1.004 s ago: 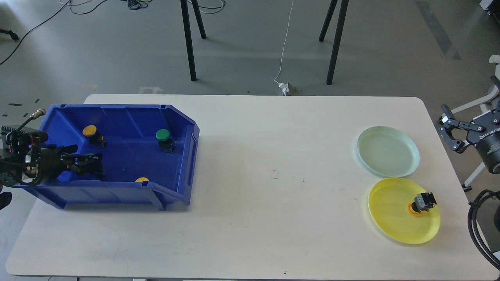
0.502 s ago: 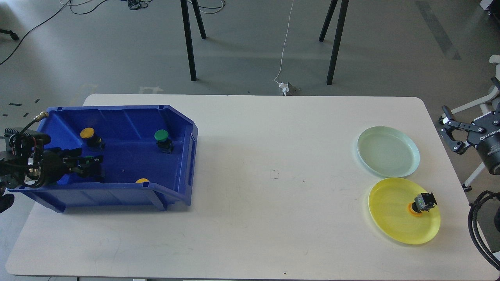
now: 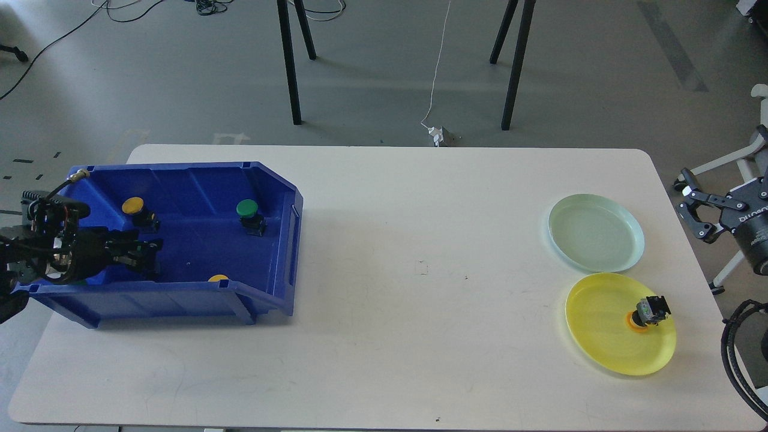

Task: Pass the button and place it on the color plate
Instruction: 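Grasp a green-topped button in the bin with the left gripper, then lift the green button and extend the left gripper toward the right gripper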

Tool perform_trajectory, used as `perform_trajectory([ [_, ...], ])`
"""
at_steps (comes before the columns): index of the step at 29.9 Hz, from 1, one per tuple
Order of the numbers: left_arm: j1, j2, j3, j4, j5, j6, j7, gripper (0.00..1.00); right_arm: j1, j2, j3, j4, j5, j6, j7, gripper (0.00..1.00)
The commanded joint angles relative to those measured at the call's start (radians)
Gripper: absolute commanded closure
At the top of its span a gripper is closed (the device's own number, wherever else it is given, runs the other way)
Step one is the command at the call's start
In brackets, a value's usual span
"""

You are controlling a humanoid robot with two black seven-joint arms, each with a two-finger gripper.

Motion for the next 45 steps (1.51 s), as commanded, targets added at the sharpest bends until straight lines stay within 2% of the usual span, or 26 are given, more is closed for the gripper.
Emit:
perform_trajectory([
  [1,-0.011,-0.001,0.002,0.0,0.021,-0.037,0.0,0.46,-0.01,0.0,0.0,-0.004,0.0,0.012,0.001,0.02],
  [7,-0.038,0.004,0.002,0.012,0.063,-0.093,0.0,0.44,-0.023,0.002,0.0,-0.004,0.0,0.019,0.003,0.02],
  [13,-0.045,0.005,0.003,0.029,0.07,-0.116,0.0,0.43,-0.031,0.002,0.0,-0.004,0.002,0.021,0.009,0.02],
  [23,-0.038,0.001,0.003,0.026,0.072,-0.126,0.0,0.41,-0.034,0.002,0.008,-0.005,0.002,0.027,0.009,0.02],
  [28,-0.035,-0.001,0.003,0.023,0.07,-0.126,0.0,0.44,-0.034,0.002,0.008,-0.007,0.0,0.027,0.009,0.02],
  [30,-0.035,-0.001,0.003,0.023,0.07,-0.126,0.0,0.47,-0.036,0.002,0.008,-0.008,0.002,0.027,0.009,0.02],
  [32,-0.035,0.001,0.003,0.023,0.072,-0.126,0.0,0.57,-0.036,0.002,0.008,-0.008,0.002,0.027,0.009,0.02],
  [36,-0.037,0.004,0.003,0.026,0.09,-0.121,0.0,0.82,-0.039,0.002,0.008,-0.008,0.002,0.027,0.009,0.02],
  [37,-0.037,0.002,0.003,0.026,0.098,-0.118,0.0,0.96,-0.039,0.002,0.008,-0.008,0.0,0.026,0.009,0.02],
  [45,-0.074,0.028,-0.012,-0.01,0.092,-0.122,0.0,0.99,-0.042,0.002,0.008,-0.008,0.0,0.026,0.009,0.02],
])
